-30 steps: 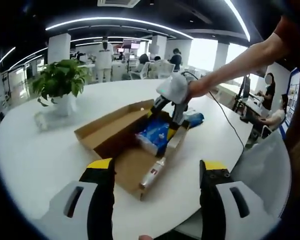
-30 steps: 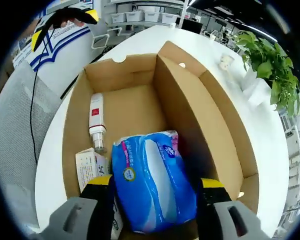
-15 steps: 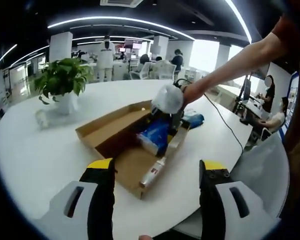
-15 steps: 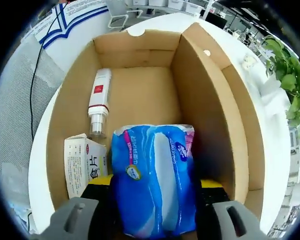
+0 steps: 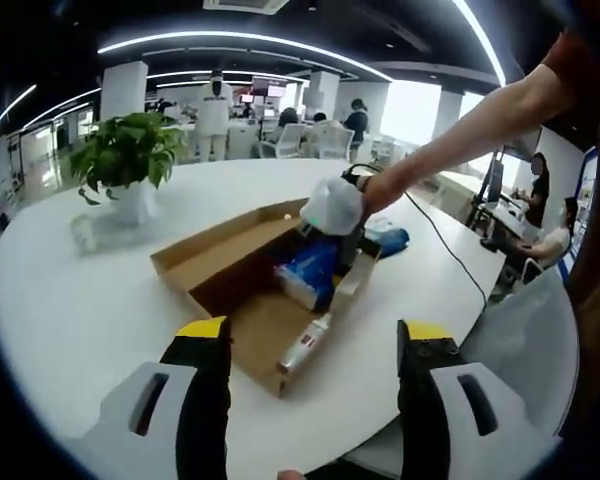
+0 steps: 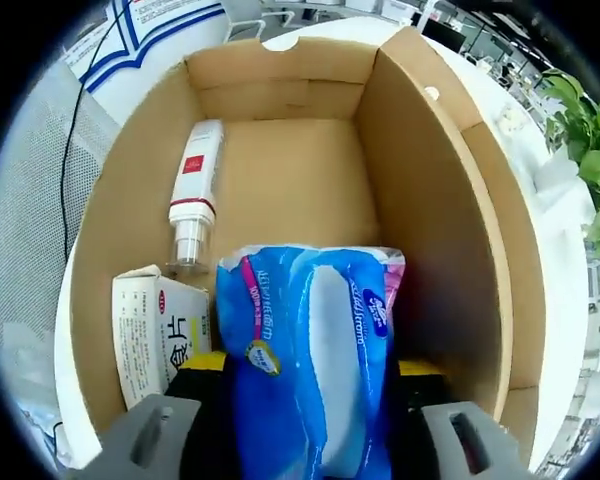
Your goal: Operate the shoe box by opening the lid, removing the specified soft item, and placing it in the target area until the item is outside and the box remains undamaged.
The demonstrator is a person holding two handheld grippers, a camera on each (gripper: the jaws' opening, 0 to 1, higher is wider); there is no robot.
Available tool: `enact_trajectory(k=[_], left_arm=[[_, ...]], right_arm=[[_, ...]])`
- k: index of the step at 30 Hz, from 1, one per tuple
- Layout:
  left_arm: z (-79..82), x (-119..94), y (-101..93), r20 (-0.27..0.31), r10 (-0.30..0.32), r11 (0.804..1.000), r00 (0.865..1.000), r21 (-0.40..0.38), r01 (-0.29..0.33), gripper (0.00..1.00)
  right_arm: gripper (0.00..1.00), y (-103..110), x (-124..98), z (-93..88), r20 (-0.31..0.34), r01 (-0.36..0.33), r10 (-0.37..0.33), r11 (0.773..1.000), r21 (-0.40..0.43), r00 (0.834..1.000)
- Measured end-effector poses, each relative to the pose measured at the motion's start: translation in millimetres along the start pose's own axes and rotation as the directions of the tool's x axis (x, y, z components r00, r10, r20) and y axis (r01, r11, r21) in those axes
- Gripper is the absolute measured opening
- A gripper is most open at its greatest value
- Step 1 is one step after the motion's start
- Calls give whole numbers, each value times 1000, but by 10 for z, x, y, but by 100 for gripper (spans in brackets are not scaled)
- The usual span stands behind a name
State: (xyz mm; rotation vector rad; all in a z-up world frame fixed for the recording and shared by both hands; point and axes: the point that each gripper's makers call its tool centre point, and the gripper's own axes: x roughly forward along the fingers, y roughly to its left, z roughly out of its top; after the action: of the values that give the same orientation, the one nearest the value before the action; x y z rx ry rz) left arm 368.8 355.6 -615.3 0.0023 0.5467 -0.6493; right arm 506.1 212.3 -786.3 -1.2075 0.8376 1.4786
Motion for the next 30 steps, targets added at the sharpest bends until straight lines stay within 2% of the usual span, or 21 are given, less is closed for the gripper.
enact_trajectory(k=[10,21,30], left_arm=[[-29,-16,-14,-5,0,1000,1000,1,0,67],[-2,-37,-58,3,0,1000,1000,4,0,67],[42,-64,-86,17,-6,1000,1000,6,6,67]], right_arm=[[43,21,-41,30,34,8,-8,1000,12,999],[41,1,-111,86,61,32,-34,999,35,998],[41,13,-286,105,60,54,-56,998,25,997]])
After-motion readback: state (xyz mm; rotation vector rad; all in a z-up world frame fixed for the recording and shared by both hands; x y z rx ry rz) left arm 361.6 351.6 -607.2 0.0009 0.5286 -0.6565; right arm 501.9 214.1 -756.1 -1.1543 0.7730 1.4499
